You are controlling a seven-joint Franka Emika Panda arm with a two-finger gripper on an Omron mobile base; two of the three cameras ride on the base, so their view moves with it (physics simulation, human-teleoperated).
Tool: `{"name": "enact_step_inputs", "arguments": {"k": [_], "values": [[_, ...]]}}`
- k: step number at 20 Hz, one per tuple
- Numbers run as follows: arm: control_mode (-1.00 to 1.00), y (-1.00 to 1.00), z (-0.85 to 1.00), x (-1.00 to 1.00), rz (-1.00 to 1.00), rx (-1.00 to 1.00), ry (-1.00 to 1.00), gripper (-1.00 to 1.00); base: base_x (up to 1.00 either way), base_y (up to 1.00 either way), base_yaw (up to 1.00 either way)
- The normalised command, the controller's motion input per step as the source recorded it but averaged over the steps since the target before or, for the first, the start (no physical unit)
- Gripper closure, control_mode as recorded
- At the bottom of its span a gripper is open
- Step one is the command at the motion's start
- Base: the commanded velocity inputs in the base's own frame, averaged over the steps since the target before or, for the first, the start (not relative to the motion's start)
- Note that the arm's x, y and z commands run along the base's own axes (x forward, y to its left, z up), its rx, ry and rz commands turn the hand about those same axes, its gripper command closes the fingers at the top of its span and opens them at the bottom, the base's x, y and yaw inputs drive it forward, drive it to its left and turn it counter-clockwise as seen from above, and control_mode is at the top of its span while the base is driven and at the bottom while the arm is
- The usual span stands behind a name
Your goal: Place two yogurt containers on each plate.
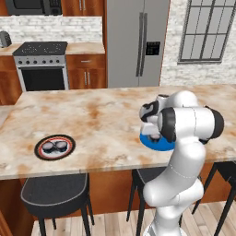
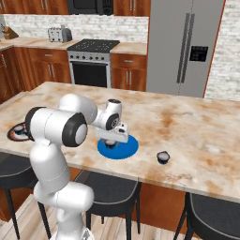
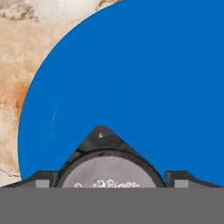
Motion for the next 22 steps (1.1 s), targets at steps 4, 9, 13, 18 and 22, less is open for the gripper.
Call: {"name": "enact_step_inputs", "arguments": {"k": [4, 9, 13, 18, 22], "values": [[-1.00, 0.00, 0.44, -0.02, 0.00, 0.00, -0.01, -1.00, 0.00, 0.00, 0.00], [-1.00, -0.04, 0.96, -0.53, 0.00, 0.00, -0.06, -1.00, 0.00, 0.00, 0.00], [-1.00, -0.70, 0.41, -0.57, -0.01, 0.00, -0.03, -1.00, 0.00, 0.00, 0.00], [-1.00, -0.88, 0.01, -0.08, -0.04, -0.01, 0.00, -1.00, 0.00, 0.00, 0.00], [-1.00, -0.99, 0.00, 0.00, -0.07, 0.02, 0.00, -1.00, 0.00, 0.00, 0.00]]}}
